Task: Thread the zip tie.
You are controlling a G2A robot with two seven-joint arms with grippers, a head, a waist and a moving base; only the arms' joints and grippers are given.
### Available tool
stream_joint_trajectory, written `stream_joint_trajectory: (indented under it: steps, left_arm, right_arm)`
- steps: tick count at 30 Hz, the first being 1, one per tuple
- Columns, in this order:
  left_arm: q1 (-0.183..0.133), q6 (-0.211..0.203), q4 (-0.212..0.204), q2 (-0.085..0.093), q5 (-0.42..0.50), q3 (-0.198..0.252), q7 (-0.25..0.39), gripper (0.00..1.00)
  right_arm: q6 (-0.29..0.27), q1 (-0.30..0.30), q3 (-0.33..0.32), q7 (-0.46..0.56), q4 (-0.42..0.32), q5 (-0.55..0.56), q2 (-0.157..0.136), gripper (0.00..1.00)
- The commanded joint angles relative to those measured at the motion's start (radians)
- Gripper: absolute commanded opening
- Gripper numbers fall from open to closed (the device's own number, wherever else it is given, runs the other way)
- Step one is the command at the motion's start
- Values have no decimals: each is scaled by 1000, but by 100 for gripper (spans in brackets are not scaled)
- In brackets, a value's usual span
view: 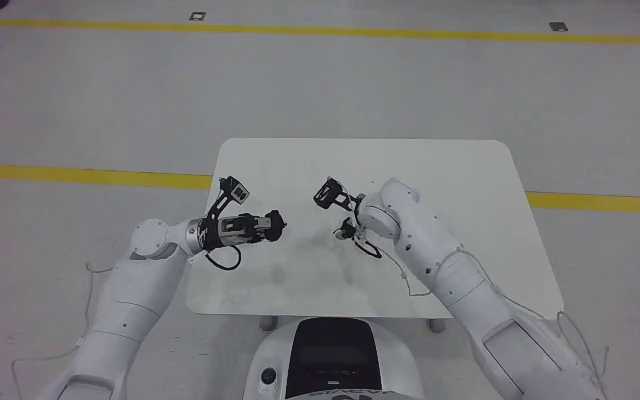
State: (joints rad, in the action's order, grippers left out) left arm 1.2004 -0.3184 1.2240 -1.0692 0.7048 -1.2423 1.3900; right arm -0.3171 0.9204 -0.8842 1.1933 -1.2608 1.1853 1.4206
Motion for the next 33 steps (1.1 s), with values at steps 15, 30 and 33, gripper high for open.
stream_joint_trajectory:
  steps: [15, 30, 33]
  left_arm:
    - [0, 0, 0, 0, 0, 0, 0, 0]
    - [0, 0, 0, 0, 0, 0, 0, 0]
    - [0, 0, 0, 0, 0, 0, 0, 0]
  right_arm:
    - [192, -225, 148, 197, 186, -244, 41, 100]
    - [199, -229, 150, 197, 192, -245, 42, 100]
    - [199, -229, 150, 197, 192, -245, 42, 100]
